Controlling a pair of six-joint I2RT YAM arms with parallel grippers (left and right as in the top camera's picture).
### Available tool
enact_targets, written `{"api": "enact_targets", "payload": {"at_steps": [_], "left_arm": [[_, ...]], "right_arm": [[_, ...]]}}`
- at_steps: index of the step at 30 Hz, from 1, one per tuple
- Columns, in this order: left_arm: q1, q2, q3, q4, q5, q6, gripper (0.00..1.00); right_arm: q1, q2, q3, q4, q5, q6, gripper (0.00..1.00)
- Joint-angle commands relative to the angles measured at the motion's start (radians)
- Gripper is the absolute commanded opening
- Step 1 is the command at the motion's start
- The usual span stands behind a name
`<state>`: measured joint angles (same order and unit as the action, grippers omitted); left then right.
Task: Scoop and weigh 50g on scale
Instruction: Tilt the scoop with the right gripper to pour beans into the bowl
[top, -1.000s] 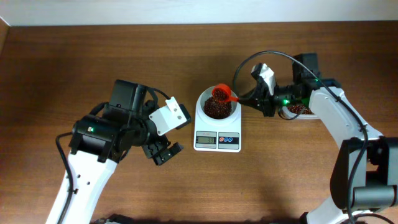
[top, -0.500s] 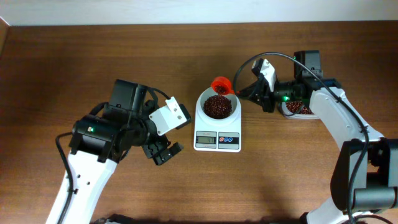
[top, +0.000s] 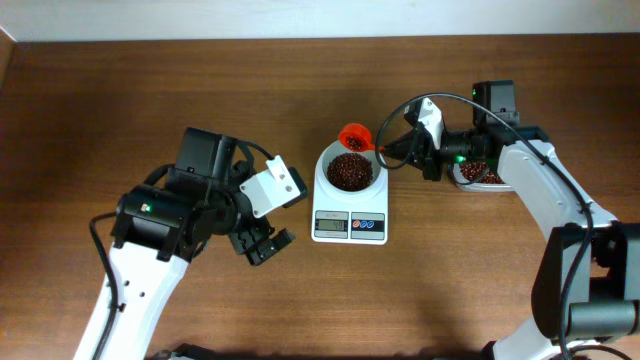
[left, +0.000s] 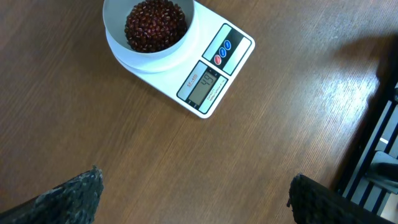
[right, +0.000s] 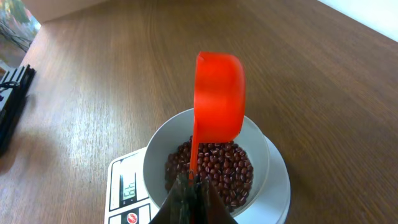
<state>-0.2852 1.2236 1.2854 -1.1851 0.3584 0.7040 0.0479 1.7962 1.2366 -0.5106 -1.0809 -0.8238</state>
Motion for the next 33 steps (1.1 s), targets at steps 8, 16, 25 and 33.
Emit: {"api": "enact_targets", "payload": {"at_steps": [8,16,25,33], "left_arm": [[-0.003,0.001,0.006,0.002,0.014,0.016,0.99],[-0.003,0.001,0.006,0.002,0.014,0.016,0.99],[-0.003,0.001,0.006,0.002,0.014,0.016,0.99],[-0.003,0.001,0.006,0.002,0.014,0.016,0.99]], "right_arm": [[0.004,-0.024,-0.002,-0.007,0.053,-0.007,0.04],[0.004,-0.024,-0.002,-0.008,0.020,-0.003,0.04],[0.004,-0.023,-0.002,-0.009,0.031,-0.003,0.04],[0.004,-0.023,-0.002,-0.013,0.031,-0.002,0.04]]}}
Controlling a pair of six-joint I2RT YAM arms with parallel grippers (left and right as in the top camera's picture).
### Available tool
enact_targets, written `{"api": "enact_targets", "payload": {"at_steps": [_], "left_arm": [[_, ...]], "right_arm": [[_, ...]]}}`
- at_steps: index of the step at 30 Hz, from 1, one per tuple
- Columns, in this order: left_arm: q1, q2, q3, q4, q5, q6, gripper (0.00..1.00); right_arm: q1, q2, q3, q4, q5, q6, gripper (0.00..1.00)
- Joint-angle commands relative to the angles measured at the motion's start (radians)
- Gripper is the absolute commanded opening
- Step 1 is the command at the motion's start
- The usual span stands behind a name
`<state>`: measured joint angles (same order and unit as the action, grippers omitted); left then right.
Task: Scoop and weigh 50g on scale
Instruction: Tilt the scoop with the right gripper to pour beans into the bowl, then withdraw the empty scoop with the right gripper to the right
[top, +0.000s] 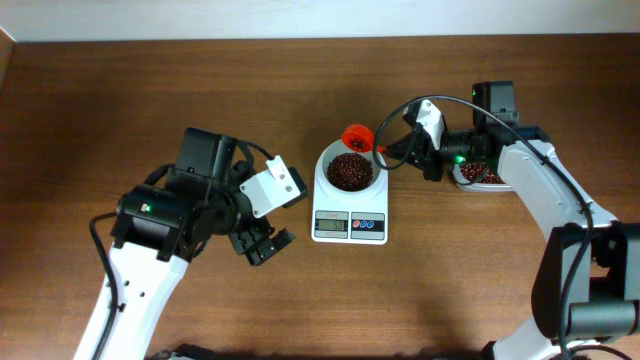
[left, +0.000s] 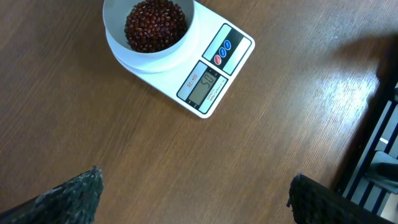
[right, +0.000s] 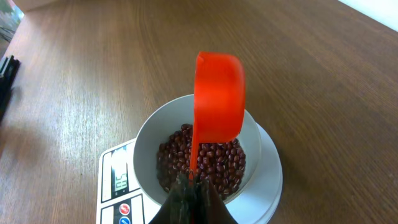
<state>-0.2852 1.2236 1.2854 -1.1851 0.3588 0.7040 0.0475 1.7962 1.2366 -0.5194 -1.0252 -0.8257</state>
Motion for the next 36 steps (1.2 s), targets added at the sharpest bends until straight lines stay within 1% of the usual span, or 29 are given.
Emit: {"api": "enact_targets", "payload": {"at_steps": [1,6,10,13,20,22,24,25,27,29,32,33,36], "left_arm": [[-0.003,0.001,0.006,0.002,0.014,0.016,0.99],[-0.003,0.001,0.006,0.002,0.014,0.016,0.99],[-0.003,0.001,0.006,0.002,0.014,0.016,0.99],[-0.003,0.001,0.006,0.002,0.014,0.016,0.99],[-0.003,0.001,0.006,0.002,0.014,0.016,0.99],[-0.003,0.001,0.006,0.002,0.014,0.016,0.99],[-0.003,0.001,0.006,0.002,0.014,0.016,0.99],[-0.003,0.001,0.006,0.002,0.014,0.016,0.99],[-0.003,0.001,0.006,0.002,0.014,0.016,0.99],[-0.003,0.001,0.006,0.002,0.014,0.016,0.99],[-0.003,0.001,0.006,0.002,0.014,0.016,0.99],[-0.003,0.001,0.006,0.002,0.014,0.016,0.99],[-0.003,0.001,0.006,0.002,0.014,0.016,0.99]], "right_arm": [[0.005,-0.023,-0.002,-0.009,-0.025,0.000,0.04],[0.005,-0.023,-0.002,-0.019,-0.026,0.109,0.04],[0.005,-0.023,-0.002,-0.019,-0.037,0.147,0.04],[0.005,-0.023,-0.002,-0.019,-0.038,0.241,0.04],[0.005,-0.023,-0.002,-0.019,-0.038,0.525,0.04],[0.005,-0.023,-0.002,-0.019,-0.037,0.661,0.04],[0.005,-0.023,-0.002,-0.019,-0.038,0.748,0.05],[0.005,-0.023,-0.002,-0.019,-0.038,0.830,0.05],[0.005,-0.023,-0.002,-0.019,-0.038,0.930,0.05],[0.005,-0.023,-0.002,-0.019,-0.037,1.092,0.05],[0.005,-0.023,-0.002,-0.019,-0.038,1.203,0.05],[0.005,-0.023,-0.002,-0.019,-0.052,1.213,0.05],[0.003,-0.024,-0.002,-0.019,-0.188,1.213,0.04]]}}
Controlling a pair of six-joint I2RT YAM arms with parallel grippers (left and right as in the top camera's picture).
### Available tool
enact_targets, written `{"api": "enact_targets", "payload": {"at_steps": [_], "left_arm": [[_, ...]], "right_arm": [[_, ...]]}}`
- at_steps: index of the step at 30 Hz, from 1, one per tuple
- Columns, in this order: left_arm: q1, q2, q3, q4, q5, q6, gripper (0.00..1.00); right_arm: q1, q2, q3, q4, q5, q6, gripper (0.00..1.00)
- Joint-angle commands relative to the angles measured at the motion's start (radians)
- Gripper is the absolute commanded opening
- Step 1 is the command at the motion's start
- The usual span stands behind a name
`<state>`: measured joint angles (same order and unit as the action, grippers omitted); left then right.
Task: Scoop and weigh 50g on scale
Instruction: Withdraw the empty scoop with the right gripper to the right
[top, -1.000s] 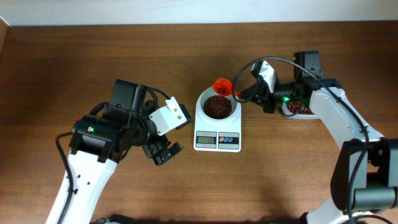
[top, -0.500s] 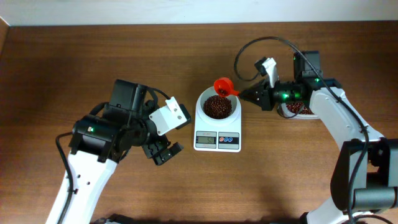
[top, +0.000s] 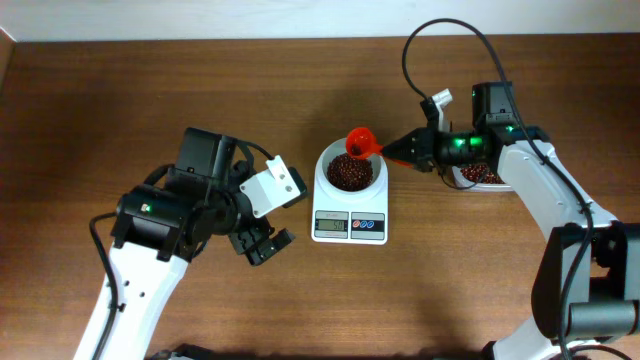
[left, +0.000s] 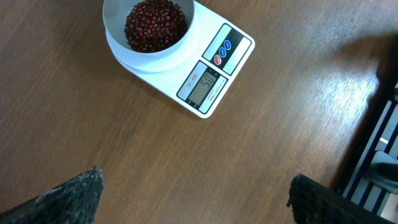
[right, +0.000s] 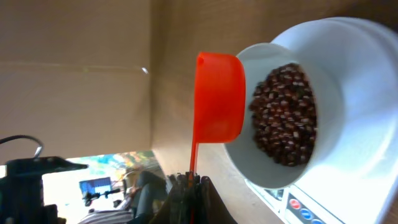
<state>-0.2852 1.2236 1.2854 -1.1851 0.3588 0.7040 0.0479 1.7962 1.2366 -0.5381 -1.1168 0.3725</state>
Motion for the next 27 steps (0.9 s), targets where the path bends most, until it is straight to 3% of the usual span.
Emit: {"api": "enact_targets", "payload": {"at_steps": [1,7,11,18,22,23,27], "left_arm": [[-0.003,0.001,0.006,0.002,0.014,0.016,0.99],[-0.003,0.001,0.006,0.002,0.014,0.016,0.99],[-0.003,0.001,0.006,0.002,0.014,0.016,0.99],[-0.003,0.001,0.006,0.002,0.014,0.016,0.99],[-0.003,0.001,0.006,0.002,0.014,0.016,0.99],[-0.003,0.001,0.006,0.002,0.014,0.016,0.99],[-0.003,0.001,0.006,0.002,0.014,0.016,0.99]], "right_arm": [[0.003,-0.024,-0.002,0.000,-0.140,0.014,0.04],[-0.026,-0.024,-0.002,-0.009,-0.212,0.014,0.04],[-0.179,-0.024,-0.003,-0.230,-0.212,-0.003,0.04],[-0.514,-0.024,-0.002,-0.517,-0.194,-0.299,0.04],[-0.690,-0.024,-0.002,-0.588,-0.005,-0.299,0.04],[-0.745,-0.024,-0.002,-0.579,0.144,-0.309,0.04],[-0.742,-0.024,-0.002,-0.503,0.247,-0.541,0.04]]}}
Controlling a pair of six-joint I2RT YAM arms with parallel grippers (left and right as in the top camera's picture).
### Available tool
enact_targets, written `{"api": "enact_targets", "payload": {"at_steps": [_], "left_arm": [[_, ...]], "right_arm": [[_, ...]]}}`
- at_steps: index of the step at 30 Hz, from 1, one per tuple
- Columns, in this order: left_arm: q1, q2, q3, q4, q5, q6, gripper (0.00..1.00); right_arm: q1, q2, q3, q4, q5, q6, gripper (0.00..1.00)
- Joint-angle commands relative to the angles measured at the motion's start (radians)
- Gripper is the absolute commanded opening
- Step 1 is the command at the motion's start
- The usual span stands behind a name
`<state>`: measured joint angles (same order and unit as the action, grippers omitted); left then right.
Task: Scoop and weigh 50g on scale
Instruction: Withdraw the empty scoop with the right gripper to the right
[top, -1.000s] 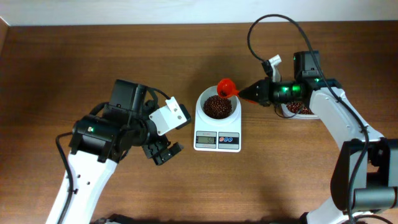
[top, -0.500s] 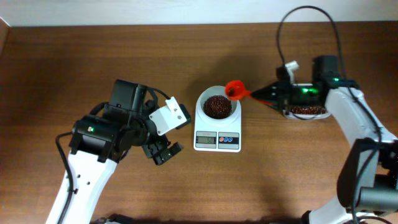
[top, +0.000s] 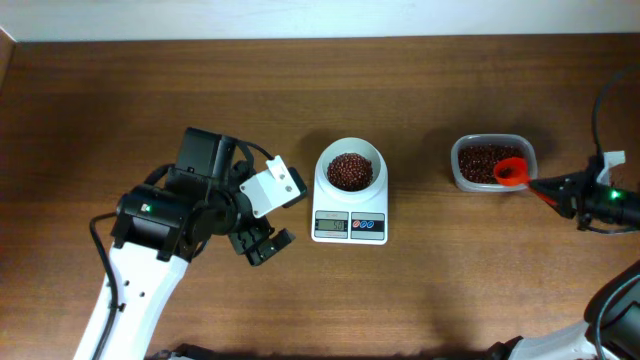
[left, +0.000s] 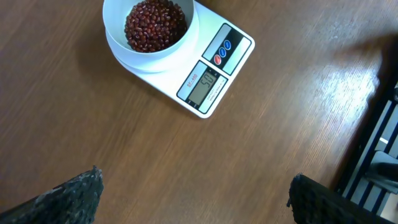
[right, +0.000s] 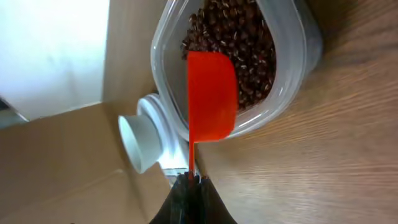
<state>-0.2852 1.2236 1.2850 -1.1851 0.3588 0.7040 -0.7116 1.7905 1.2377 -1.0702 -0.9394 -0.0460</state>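
The white scale (top: 350, 226) stands mid-table with a white bowl (top: 350, 170) of red beans on it; its display (left: 202, 84) is lit, the digits too small to read. My right gripper (top: 560, 190) is shut on the thin handle of the red scoop (top: 511, 172), whose cup hangs over the near right part of the clear bean container (top: 492, 150). The right wrist view shows the scoop (right: 211, 93) from its back, over the container (right: 289, 56). My left gripper (top: 262, 245) stands open to the left of the scale, its fingertips (left: 68, 199) wide apart over bare wood.
The wooden table (top: 450, 290) runs to a pale wall at the back. A cable from the right arm hangs by the right edge. The left arm's body (top: 200, 200) sits left of the scale.
My right gripper has moved from beside the scale bowl to the far right, carrying the scoop from the bowl's rim to the bean container. The left arm has not moved.
The scoop was held at the bowl's far right rim, with the bowl full of beans, through the first two moments. Then the wrist had turned with the scoop still at the rim. Now the scoop is over the bean container, the left gripper open and still throughout.
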Motion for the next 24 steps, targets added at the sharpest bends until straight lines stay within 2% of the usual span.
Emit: {"api": "enact_targets", "payload": {"at_steps": [1,3,5,10,12,17,19,22,24], "left_arm": [[-0.003,0.001,0.006,0.002,0.014,0.016,0.99],[-0.003,0.001,0.006,0.002,0.014,0.016,0.99],[-0.003,0.001,0.006,0.002,0.014,0.016,0.99],[-0.003,0.001,0.006,0.002,0.014,0.016,0.99],[-0.003,0.001,0.006,0.002,0.014,0.016,0.99],[-0.003,0.001,0.006,0.002,0.014,0.016,0.99],[-0.003,0.001,0.006,0.002,0.014,0.016,0.99],[-0.003,0.001,0.006,0.002,0.014,0.016,0.99],[-0.003,0.001,0.006,0.002,0.014,0.016,0.99]], "right_arm": [[0.026,-0.018,-0.003,0.060,0.069,-0.165,0.04],[0.032,-0.018,-0.003,0.084,0.061,-0.303,0.04],[0.032,-0.023,-0.003,0.084,0.056,-0.369,0.04],[0.033,-0.091,0.045,0.084,0.054,-0.369,0.04],[0.061,-0.126,0.058,0.100,0.109,-0.369,0.04],[0.283,-0.152,0.058,0.122,0.487,-0.364,0.04],[0.425,-0.152,0.060,0.154,0.787,-0.273,0.04],[0.576,-0.152,0.115,0.151,1.125,-0.170,0.04],[0.645,-0.152,0.163,0.138,1.219,-0.157,0.04]]}}
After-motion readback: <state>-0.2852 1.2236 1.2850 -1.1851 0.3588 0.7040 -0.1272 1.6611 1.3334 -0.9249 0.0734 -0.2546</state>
